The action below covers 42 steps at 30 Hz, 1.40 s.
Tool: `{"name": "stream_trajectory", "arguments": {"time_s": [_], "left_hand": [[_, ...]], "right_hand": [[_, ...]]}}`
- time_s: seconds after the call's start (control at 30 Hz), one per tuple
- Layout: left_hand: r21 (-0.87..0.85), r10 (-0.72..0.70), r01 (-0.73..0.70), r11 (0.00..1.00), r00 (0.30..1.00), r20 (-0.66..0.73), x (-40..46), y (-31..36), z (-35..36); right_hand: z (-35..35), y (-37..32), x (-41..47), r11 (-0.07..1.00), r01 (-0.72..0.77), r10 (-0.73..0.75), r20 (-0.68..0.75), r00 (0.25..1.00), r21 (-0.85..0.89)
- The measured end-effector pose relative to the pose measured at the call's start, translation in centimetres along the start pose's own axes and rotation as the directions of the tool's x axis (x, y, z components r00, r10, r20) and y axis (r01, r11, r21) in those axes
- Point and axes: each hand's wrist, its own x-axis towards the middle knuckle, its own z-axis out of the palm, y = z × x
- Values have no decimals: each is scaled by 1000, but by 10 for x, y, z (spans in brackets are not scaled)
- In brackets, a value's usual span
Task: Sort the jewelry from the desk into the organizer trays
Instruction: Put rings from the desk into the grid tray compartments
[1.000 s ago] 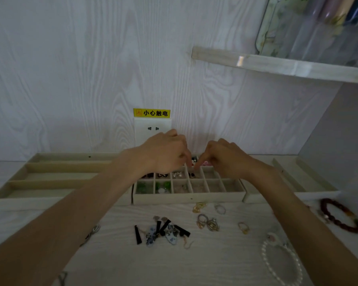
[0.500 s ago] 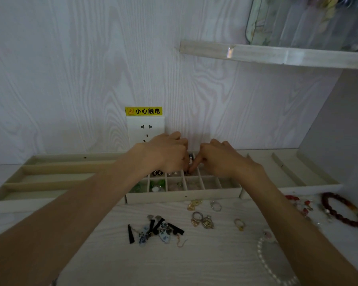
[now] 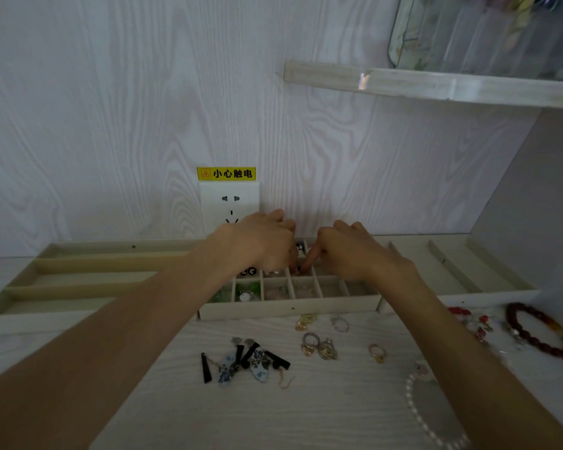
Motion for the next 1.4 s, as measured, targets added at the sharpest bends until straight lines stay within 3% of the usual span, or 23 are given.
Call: {"name": "stream_trajectory", "arguments": {"time_s": [0.47,0.8,1.0,1.17,1.23,1.4], "left_hand": [[-53,6,-7,999,1000,-24,-1,-5,-5],[-128,-6,1,992,999,-41,-6,-16,-13],[-139,14,-11,990,1000,17,0,-8,-5],[-123,28,-25,992,999,26,2,-7,-2],[-150,26,-26,988,1000,-5,4,-9,1],[-301,-119,40,953,961,-250,2,-13,9]], "right_hand": [[-4,-3,-3,1000,-9,9,-1,1000,-18],[-24,13,-11,997,-35,44,-130,990,71],[-12,0,-6,1000,-6,6,-14,1000,-6],[-10,1,-5,1000,-16,16,-16,1000,-11],[-9,2,-4,1000,-14,14,-31,999,-8],[-4,3,-1,1000,1,3,-137,991,23]]}}
